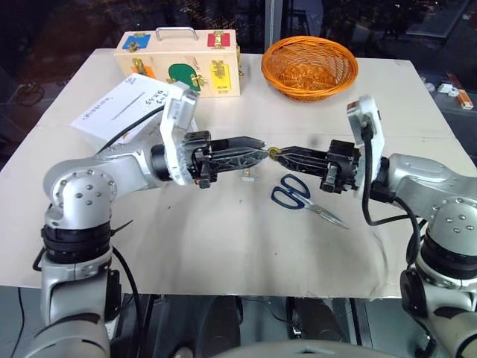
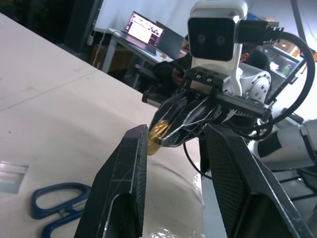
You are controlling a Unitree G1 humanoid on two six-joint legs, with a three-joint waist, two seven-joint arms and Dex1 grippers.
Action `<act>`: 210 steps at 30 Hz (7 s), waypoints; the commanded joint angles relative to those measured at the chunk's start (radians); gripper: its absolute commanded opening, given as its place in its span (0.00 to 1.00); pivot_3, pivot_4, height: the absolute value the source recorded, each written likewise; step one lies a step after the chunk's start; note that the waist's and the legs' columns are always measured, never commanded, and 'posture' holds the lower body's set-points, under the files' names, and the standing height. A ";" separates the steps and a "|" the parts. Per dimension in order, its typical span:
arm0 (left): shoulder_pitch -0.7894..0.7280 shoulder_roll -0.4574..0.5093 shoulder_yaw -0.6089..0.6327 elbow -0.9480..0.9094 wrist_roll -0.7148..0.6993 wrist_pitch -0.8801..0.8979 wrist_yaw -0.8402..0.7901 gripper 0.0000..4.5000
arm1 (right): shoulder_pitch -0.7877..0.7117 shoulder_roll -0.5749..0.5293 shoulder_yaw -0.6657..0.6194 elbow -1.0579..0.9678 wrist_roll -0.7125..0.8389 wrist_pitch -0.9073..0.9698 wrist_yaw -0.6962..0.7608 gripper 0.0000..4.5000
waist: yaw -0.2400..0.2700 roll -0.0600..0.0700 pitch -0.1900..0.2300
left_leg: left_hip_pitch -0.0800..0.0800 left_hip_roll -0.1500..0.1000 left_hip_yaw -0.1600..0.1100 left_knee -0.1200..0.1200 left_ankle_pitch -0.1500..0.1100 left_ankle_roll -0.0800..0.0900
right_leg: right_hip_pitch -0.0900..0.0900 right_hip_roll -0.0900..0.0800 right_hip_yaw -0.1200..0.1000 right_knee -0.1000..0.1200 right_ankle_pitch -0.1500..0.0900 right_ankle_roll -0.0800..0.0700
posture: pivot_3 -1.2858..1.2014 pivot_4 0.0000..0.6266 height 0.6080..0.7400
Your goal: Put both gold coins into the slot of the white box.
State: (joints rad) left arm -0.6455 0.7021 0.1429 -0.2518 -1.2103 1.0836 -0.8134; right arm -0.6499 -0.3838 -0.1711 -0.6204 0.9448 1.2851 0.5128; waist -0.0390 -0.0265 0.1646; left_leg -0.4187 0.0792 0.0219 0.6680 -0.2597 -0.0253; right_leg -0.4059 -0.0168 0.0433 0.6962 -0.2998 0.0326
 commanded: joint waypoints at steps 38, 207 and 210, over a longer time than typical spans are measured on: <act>-0.065 0.010 -0.050 0.004 0.068 0.008 -0.204 0.36 | 0.013 -0.170 0.070 -0.037 0.357 -0.167 -0.133 0.00 | 0.003 0.000 0.000 | 0.000 0.000 0.000 0.000 0.000 0.000 | 0.000 0.000 0.000 0.000 0.000 0.000 | 0.52 0.24 0.90; 0.538 0.143 0.344 -0.237 0.464 -0.366 -0.169 0.80 | -0.039 0.250 0.528 0.580 -0.669 -0.508 -0.223 0.53 | 0.004 -0.002 0.002 | -0.009 0.000 -0.004 0.015 0.000 0.000 | -0.008 0.000 -0.002 0.014 0.000 0.000 | 0.52 0.24 0.90; 0.580 0.149 0.339 -0.236 0.480 -0.431 -0.199 0.80 | -0.043 0.269 0.518 0.583 -0.684 -0.504 -0.217 0.53 | -0.001 -0.002 0.002 | -0.009 0.000 -0.004 0.014 0.000 0.000 | -0.008 0.000 -0.002 0.015 0.000 0.000 | 0.52 0.24 0.90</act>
State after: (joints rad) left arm -0.0776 0.8432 0.4610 -0.4643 -0.7353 0.6999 -0.9911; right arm -0.6725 -0.1299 0.3737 -0.0188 0.2728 0.7830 0.2951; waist -0.0402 -0.0281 0.1670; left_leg -0.4276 0.0795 0.0185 0.6821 -0.2596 -0.0252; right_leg -0.4138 -0.0166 0.0415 0.7106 -0.3000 0.0322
